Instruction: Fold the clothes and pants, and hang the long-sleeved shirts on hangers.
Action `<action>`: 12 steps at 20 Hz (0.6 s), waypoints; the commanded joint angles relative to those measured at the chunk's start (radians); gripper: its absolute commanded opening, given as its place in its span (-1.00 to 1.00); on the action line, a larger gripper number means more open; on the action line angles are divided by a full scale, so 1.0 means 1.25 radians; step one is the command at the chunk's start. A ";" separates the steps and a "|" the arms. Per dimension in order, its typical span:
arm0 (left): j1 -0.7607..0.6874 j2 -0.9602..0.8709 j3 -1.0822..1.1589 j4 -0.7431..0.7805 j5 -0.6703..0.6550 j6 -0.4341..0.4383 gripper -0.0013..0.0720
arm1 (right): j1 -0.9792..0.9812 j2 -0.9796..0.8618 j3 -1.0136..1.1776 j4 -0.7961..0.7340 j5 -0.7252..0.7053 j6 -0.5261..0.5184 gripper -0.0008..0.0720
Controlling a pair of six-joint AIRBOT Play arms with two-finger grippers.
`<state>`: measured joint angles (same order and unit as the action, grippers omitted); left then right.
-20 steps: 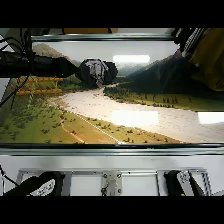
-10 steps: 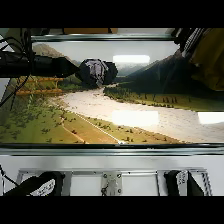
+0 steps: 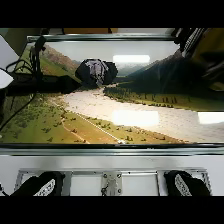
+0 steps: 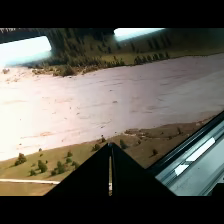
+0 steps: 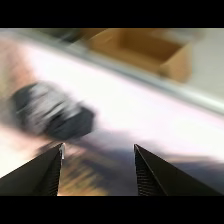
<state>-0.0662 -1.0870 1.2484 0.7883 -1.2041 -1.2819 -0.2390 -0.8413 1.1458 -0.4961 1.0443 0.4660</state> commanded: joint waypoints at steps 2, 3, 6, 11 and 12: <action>-0.001 0.062 -0.132 -0.004 0.029 0.002 -0.93 | 0.338 -0.059 -0.124 -0.127 0.027 0.071 0.32; -0.001 0.073 -0.149 -0.004 0.030 0.002 -0.93 | 0.387 -0.075 -0.136 -0.127 0.027 0.070 0.32; -0.001 0.098 -0.168 -0.003 0.027 0.002 -0.93 | 0.473 -0.114 -0.139 -0.125 0.027 0.070 0.32; -0.001 0.116 -0.168 -0.003 0.033 0.002 -0.93 | 0.491 -0.128 -0.139 -0.124 0.027 0.070 0.19; -0.001 0.115 -0.168 -0.003 0.033 0.002 -0.93 | 0.491 -0.128 -0.139 -0.124 0.028 0.070 -0.30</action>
<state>-0.0662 -0.9516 1.0439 0.7837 -1.1660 -1.2785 0.3531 -0.9928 0.9752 -0.6449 1.0752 0.5507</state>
